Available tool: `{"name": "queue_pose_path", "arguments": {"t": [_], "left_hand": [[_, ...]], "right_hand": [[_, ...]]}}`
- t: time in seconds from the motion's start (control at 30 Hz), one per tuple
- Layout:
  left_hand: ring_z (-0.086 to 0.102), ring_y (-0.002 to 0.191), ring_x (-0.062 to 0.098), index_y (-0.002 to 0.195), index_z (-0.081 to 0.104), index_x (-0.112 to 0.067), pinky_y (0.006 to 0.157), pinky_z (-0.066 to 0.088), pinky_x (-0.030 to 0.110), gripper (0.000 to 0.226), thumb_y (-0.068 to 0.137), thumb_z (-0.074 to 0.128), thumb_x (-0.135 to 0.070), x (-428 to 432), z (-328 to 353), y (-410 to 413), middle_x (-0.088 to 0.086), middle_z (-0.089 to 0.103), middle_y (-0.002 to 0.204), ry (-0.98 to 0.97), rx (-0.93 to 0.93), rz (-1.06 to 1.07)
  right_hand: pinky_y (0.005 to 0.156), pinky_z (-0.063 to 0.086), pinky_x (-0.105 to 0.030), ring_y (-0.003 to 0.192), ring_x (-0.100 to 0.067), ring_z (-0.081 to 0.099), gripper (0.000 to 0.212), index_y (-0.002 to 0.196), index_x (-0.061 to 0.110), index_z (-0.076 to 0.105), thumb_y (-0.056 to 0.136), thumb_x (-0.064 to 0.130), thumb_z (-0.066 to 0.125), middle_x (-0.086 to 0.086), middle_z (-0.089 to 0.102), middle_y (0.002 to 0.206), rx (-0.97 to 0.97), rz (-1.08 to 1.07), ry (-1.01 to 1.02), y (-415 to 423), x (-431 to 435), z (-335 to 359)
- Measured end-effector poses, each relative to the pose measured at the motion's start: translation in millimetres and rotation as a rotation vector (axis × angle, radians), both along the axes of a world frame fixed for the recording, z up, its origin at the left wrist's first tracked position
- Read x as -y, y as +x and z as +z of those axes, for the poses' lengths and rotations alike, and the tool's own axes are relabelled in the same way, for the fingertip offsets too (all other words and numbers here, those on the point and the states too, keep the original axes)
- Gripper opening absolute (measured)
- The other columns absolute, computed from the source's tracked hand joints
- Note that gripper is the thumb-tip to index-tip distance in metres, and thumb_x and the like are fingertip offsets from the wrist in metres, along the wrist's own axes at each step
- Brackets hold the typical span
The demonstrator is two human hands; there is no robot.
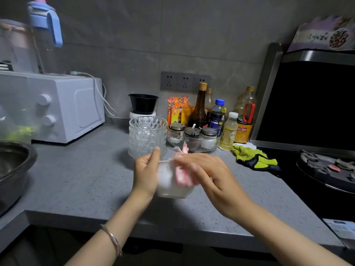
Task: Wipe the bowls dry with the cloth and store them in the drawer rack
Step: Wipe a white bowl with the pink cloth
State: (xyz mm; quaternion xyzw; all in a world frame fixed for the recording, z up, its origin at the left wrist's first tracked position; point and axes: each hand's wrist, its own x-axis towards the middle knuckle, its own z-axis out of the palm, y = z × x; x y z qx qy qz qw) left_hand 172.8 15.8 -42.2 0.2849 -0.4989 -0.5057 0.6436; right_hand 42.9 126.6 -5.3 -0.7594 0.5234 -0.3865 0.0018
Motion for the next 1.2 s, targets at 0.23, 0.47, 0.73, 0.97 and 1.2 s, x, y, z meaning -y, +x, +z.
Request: {"name": "queue_pose_path", "arguments": {"t": [0.23, 0.47, 0.73, 0.97, 1.2], "left_hand": [[0.034, 0.041, 0.006, 0.050, 0.037, -0.017, 0.042, 0.029, 0.020, 0.047, 0.096, 0.049, -0.015, -17.8, 16.0, -4.4, -0.006, 0.037, 0.041, 0.016, 0.015, -0.050], [0.048, 0.048, 0.016, 0.063, 0.047, -0.014, 0.045, 0.038, 0.021, 0.030, 0.090, 0.057, -0.024, -25.0, 25.1, -0.1, 0.005, 0.045, 0.055, 0.186, -0.079, -0.160], [0.058, 0.054, 0.018, 0.064, 0.059, -0.001, 0.053, 0.043, 0.024, 0.057, 0.091, 0.048, -0.050, -22.3, 21.9, 3.6, 0.008, 0.058, 0.059, 0.131, 0.140, -0.230], [0.047, 0.054, 0.018, 0.061, 0.050, 0.012, 0.053, 0.033, 0.030, 0.073, 0.084, 0.052, -0.057, -38.1, 35.8, -1.1, 0.022, 0.049, 0.056, -0.267, 0.343, -0.185], [0.064, 0.054, 0.023, 0.071, 0.063, -0.008, 0.049, 0.049, 0.026, 0.032, 0.091, 0.053, -0.030, -43.5, 31.4, -6.8, 0.011, 0.066, 0.063, 0.145, -0.108, -0.267]], "right_hand": [[0.082, 0.035, -0.018, 0.089, 0.001, 0.046, 0.041, 0.090, 0.026, 0.064, 0.084, 0.061, 0.044, 0.015, 0.058, 0.088, -0.023, -0.105, -0.045, 8.9, 6.7, 10.1], [0.054, 0.037, -0.016, 0.061, -0.004, 0.051, 0.033, 0.074, 0.015, 0.063, 0.082, 0.047, 0.055, 0.006, 0.057, 0.065, 0.492, 0.191, 0.046, 12.0, 6.8, 6.8], [0.054, 0.040, -0.018, 0.061, -0.016, 0.053, 0.046, 0.072, 0.002, 0.059, 0.080, 0.047, 0.059, -0.010, 0.056, 0.067, 0.672, 0.186, 0.136, -2.9, 9.3, -3.6], [0.050, 0.044, -0.017, 0.057, -0.009, 0.059, 0.029, 0.068, 0.011, 0.062, 0.085, 0.034, 0.061, -0.001, 0.063, 0.061, 0.610, 0.161, 0.153, -4.3, 7.2, 16.0], [0.053, 0.047, -0.017, 0.064, -0.011, 0.062, 0.053, 0.079, 0.006, 0.064, 0.073, 0.059, 0.060, -0.004, 0.067, 0.073, 0.856, 0.157, 0.191, -2.2, 3.3, -1.0]]}}
